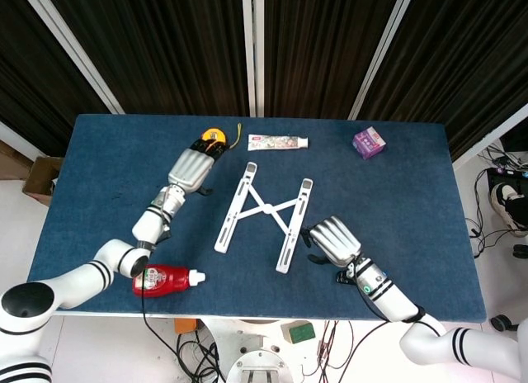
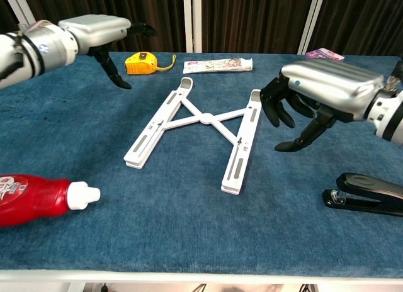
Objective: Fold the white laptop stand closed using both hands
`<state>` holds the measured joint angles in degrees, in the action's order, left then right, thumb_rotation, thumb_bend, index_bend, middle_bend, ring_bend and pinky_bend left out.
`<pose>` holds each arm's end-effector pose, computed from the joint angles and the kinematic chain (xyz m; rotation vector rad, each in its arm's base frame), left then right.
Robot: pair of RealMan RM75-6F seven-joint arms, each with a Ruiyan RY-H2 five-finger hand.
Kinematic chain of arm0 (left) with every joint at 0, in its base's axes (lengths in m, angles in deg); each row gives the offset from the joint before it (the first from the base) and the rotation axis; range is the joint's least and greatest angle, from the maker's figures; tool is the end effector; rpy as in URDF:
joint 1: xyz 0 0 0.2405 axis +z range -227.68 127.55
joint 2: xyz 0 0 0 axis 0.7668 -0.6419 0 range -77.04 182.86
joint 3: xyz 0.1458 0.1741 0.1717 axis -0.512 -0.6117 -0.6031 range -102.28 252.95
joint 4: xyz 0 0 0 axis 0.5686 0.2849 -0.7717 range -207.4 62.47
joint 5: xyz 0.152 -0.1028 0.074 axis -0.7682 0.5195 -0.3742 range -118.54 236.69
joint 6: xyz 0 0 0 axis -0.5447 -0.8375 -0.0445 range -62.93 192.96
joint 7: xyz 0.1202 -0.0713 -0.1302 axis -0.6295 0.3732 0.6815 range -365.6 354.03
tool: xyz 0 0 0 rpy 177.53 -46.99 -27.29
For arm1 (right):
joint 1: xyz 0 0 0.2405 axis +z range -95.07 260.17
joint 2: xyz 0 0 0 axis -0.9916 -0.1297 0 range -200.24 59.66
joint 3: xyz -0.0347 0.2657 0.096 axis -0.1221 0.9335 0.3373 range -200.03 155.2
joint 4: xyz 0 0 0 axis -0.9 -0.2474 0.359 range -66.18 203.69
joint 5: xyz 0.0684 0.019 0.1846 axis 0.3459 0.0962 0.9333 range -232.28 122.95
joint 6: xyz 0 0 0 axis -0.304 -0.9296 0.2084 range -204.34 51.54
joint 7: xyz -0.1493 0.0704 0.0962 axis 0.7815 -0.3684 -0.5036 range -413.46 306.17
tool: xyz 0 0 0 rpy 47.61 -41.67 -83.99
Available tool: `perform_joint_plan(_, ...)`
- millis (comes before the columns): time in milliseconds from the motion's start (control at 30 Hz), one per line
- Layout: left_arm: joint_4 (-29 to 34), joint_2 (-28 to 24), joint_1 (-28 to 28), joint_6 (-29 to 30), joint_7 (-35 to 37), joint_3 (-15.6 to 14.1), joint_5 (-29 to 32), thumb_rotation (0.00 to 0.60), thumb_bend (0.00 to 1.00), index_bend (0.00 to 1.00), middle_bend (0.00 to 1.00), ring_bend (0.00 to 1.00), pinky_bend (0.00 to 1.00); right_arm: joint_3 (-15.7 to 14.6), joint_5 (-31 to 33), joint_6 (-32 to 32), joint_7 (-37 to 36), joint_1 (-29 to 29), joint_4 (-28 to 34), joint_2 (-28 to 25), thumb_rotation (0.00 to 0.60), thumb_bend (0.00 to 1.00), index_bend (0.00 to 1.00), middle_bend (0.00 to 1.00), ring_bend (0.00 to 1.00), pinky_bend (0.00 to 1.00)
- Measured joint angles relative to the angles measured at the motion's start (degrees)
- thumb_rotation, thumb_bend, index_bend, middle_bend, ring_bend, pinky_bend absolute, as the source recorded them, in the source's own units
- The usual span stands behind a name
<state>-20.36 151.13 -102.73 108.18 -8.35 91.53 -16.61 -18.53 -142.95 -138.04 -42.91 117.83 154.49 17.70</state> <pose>-0.1418 0.4995 -0.0326 -1.8866 -0.7869 -0.9198 -0.1537 -0.3379 -0.0237 2.0408 -0.7839 1.1088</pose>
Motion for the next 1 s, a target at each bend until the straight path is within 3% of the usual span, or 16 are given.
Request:
perform_joint_plan(333, -14.05, 9.19, -5.37, -4.42, 5.59, -0.72, 1.1, 0.6, 0.0, 0.09, 0.08, 0.07, 0.13, 0.87, 2.32, 0.18, 4.93, 0.43, -10.24, 8.84, 0.6, 0.03, 0.83, 0.87, 0.95, 1.0)
perform_joint_plan(800, -21.38, 13.54, -7.89, -6.67, 11.25, -1.42, 1.4, 0.6, 0.0, 0.09, 0.08, 0.07, 0.12, 2.22, 3.01, 1.3, 5.06, 3.01, -21.86, 15.99, 0.6, 0.03, 0.84, 0.87, 0.96, 1.0)
perform_joint_plan(1000, -23.25, 14.48, -8.12, -6.73, 11.96, -2.22, 0.97, 0.6, 0.0, 0.09, 0.08, 0.07, 0.12, 2.26, 2.69, 0.86, 3.96, 3.52, -23.49, 17.15, 0.6, 0.03, 0.84, 0.87, 0.95, 1.0)
